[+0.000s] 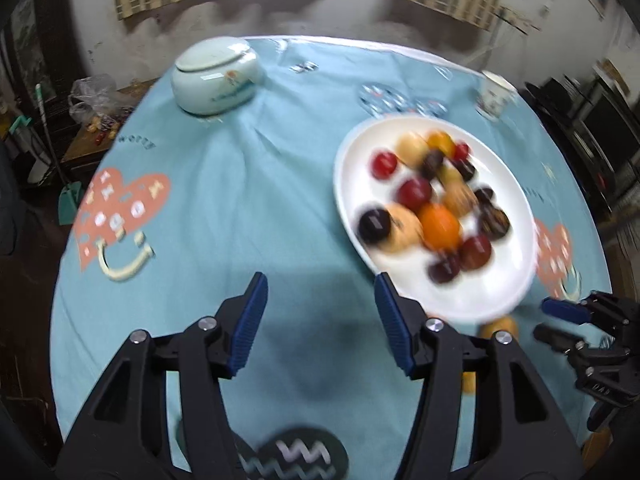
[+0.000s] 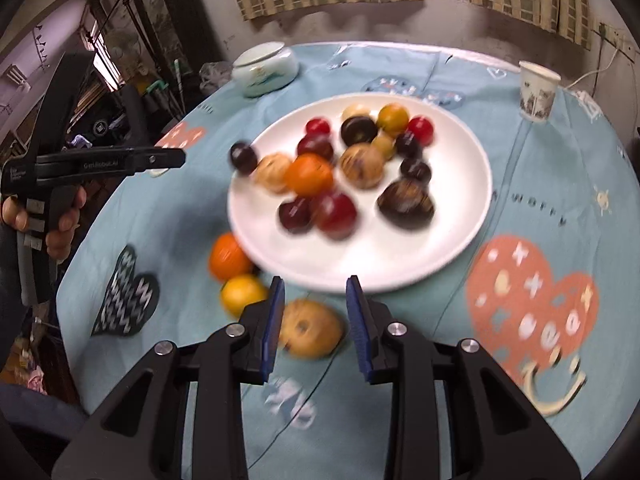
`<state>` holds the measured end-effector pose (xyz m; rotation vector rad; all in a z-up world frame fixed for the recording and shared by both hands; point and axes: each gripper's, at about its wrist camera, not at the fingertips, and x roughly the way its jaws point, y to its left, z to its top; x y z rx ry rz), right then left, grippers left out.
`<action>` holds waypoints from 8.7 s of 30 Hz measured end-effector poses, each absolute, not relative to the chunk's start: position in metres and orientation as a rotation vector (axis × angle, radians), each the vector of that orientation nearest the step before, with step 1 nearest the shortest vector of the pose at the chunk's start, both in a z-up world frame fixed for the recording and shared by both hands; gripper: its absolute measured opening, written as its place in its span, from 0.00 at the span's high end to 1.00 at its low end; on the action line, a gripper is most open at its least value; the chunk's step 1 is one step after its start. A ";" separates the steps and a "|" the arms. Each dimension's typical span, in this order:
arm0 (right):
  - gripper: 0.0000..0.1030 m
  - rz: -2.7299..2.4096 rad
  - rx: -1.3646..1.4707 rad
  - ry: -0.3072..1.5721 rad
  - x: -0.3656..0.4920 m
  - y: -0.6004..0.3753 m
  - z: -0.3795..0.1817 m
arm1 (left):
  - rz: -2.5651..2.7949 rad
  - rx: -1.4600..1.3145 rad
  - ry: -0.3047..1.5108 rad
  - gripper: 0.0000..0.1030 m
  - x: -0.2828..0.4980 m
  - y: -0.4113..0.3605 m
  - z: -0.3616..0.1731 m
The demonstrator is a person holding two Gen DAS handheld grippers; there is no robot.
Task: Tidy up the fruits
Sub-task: 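Open both tools to drop the plums onto the plate, then grasp the small yellow-brown fruit with the right tool while the left tool grasps the tan melon-shaped fruit, then carry both held fruits over the plate, then open both tools to release the fruits onto the plate, then grasp the yellow orange with the right tool while the left tool grasps the tangerine, then hold the yellow orange and the tangerine above the cloth with both tools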
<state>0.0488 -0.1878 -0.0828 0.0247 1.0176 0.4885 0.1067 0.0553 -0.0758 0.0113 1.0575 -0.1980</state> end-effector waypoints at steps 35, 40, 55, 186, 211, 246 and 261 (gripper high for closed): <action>0.65 0.538 0.083 1.097 -0.019 -0.175 -0.105 | -0.348 -0.066 1.203 0.37 0.035 -0.012 -0.101; 0.45 0.529 0.079 1.078 -0.001 -0.155 -0.118 | -0.271 -0.094 1.181 0.37 0.030 0.022 -0.087; 0.75 0.506 0.054 1.101 0.000 -0.177 -0.119 | -0.357 -0.084 1.236 0.36 0.018 -0.022 -0.106; 0.70 0.487 0.074 0.982 0.080 -0.193 -0.071 | -0.281 0.013 0.968 0.30 0.133 0.005 -0.039; 0.61 0.550 -0.134 1.081 0.045 -0.115 -0.113 | -0.258 -0.034 1.130 0.29 0.031 0.055 -0.090; 0.61 0.504 0.123 1.059 -0.020 -0.164 -0.094 | -0.316 0.227 1.041 0.55 0.023 -0.029 -0.075; 0.61 0.551 0.120 0.980 -0.051 -0.156 -0.063 | -0.292 0.246 0.979 0.55 -0.016 -0.027 -0.041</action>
